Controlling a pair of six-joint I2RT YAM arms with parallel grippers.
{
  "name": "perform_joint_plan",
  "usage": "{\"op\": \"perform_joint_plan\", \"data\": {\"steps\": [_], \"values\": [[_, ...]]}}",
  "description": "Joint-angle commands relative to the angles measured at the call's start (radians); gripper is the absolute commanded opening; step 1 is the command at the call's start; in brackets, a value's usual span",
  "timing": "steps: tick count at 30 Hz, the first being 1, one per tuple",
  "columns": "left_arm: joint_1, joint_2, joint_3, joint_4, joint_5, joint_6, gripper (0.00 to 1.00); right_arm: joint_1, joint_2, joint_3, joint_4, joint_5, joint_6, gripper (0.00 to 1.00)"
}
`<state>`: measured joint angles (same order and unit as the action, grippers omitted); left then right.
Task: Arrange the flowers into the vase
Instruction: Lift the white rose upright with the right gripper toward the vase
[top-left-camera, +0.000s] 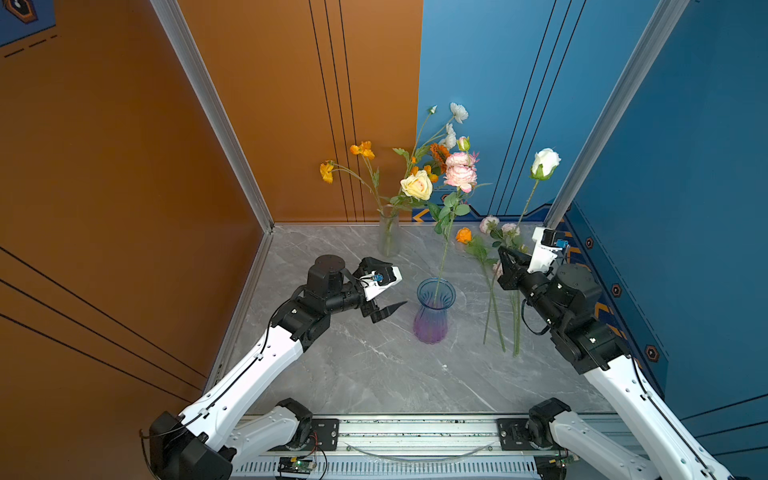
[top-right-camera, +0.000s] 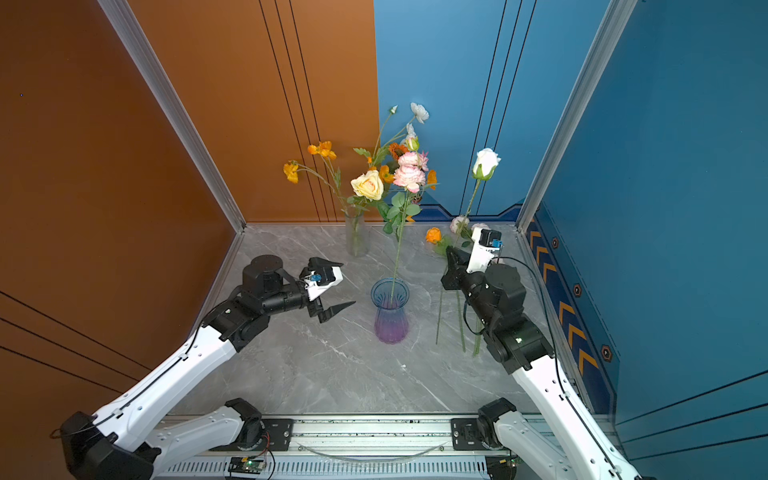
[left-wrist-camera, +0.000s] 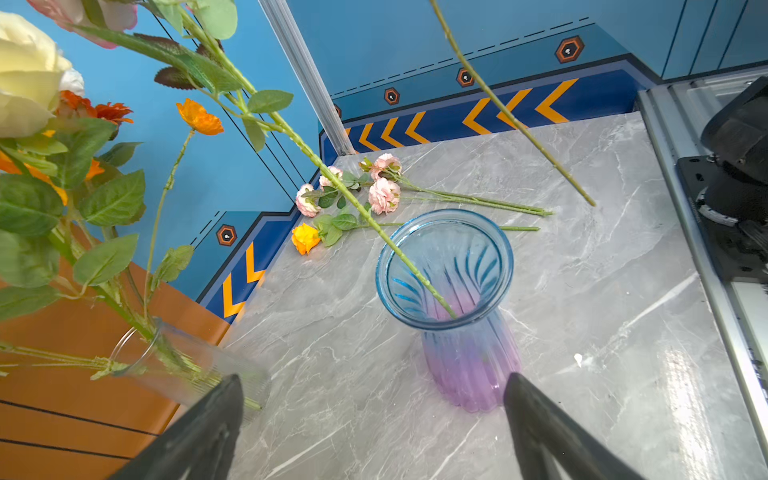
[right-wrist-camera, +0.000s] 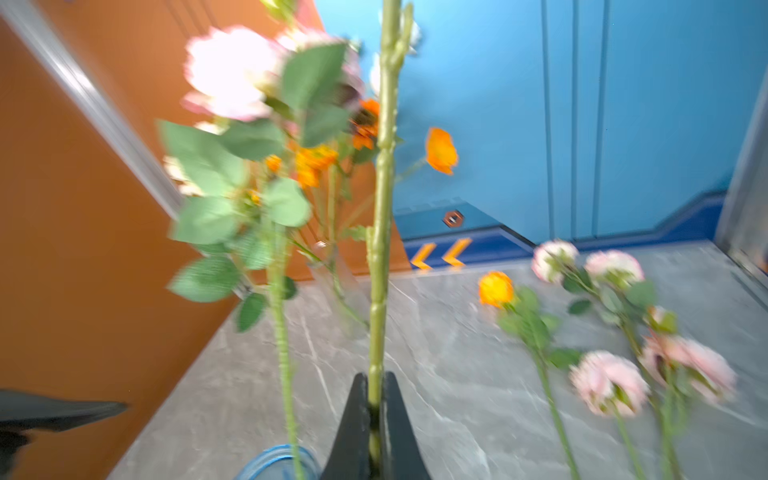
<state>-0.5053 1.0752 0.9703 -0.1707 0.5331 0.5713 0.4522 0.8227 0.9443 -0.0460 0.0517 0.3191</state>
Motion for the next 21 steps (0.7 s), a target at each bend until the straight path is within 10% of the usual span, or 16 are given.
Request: {"op": "perform_joint_plan", "data": {"steps": [1,21], "values": [[0.016,0.035,0.053,-0.087,0.151,-0.034,0.98,0.114,-0.023,-0.040,0.225,0.093,-0.195,0.00],[0.005,0.101,0.174,-0.293,0.276,0.024,0.98,0.333,0.326,0.152,0.589,-0.163,-0.343,0.00]]}}
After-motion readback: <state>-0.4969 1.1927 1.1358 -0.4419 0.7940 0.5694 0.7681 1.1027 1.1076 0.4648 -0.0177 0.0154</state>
